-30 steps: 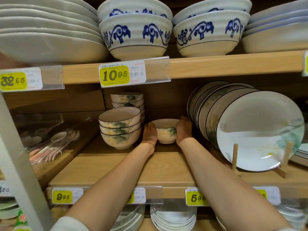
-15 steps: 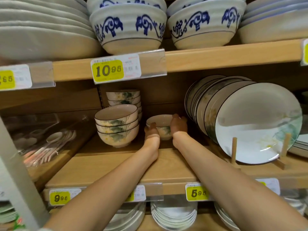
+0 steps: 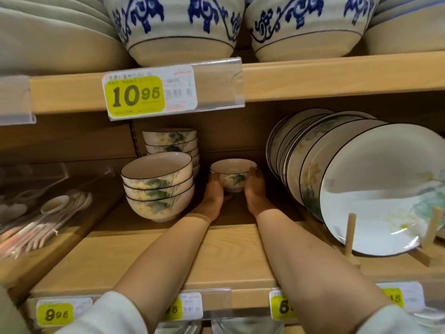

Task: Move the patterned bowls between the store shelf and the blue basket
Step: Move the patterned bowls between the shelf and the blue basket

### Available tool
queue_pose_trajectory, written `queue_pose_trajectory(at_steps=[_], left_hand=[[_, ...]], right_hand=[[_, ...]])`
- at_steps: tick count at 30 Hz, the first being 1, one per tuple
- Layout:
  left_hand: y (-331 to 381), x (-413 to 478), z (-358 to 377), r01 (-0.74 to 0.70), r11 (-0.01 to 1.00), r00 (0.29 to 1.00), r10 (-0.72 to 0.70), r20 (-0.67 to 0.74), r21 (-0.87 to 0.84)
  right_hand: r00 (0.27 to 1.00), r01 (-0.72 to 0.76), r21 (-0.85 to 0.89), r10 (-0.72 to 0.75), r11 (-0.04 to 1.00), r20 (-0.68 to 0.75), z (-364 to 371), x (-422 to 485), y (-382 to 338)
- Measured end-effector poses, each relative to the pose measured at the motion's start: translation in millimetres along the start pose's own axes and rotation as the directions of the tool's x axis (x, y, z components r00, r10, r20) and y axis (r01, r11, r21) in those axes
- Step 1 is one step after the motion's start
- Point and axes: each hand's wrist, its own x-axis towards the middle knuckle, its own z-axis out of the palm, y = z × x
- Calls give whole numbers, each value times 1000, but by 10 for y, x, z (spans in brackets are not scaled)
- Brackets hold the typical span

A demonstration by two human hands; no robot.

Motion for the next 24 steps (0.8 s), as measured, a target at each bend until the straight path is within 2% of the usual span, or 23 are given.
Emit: queue_pose_trajectory(at_steps=[7, 14, 24], left_hand=[[31, 193, 46, -15, 999, 1000, 15, -13, 35], [-19, 396, 67, -24, 1000, 999, 25, -34, 18], [38, 358, 79, -27, 1000, 999, 27, -31, 14]], right_hand=[[1000, 15, -38, -15, 999, -13, 89, 197, 6], [999, 7, 11, -6, 1000, -35, 147, 371, 77], [998, 14, -32, -16, 999, -65, 178, 393, 53]])
